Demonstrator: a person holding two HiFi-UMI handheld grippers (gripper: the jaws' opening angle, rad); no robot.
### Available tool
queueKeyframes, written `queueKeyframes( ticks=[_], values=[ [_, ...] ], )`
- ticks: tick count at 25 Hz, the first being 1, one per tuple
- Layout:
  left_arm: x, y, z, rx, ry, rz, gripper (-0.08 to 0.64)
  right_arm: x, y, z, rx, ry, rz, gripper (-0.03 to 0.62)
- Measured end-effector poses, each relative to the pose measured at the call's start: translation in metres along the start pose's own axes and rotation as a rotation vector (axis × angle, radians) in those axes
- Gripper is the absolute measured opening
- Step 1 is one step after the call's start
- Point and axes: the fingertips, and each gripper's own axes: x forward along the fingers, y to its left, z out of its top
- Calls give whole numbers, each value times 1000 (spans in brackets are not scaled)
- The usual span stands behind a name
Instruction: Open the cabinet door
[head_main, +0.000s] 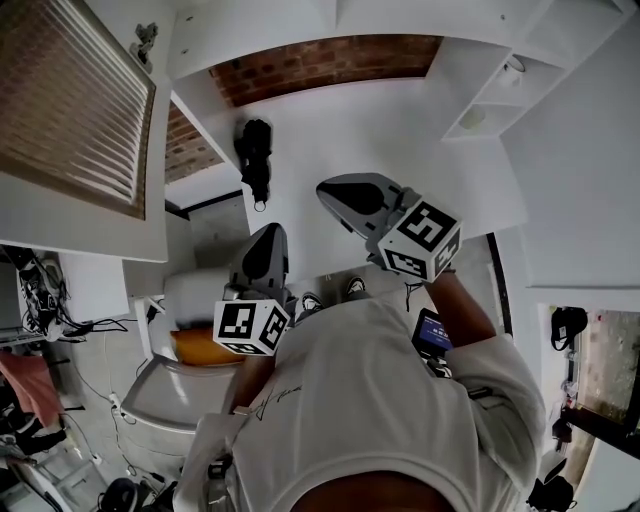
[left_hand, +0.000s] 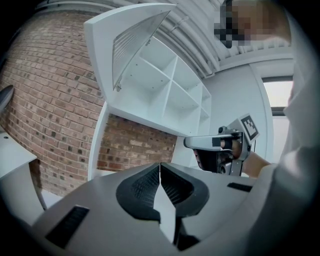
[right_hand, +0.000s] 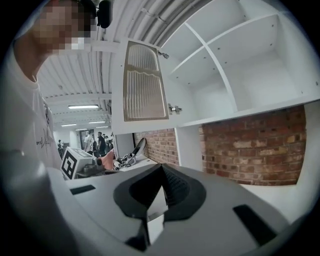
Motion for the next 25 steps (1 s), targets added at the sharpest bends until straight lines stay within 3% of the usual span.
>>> queueKeyframes(
  ticks=[15, 25],
  values=[
    [1, 3, -9, 6, 17, 19, 18, -24, -16, -49, 86, 76, -79, 25],
    [4, 8, -14, 6, 24, 28, 18, -54, -34, -76, 179, 92, -208, 25]
  ],
)
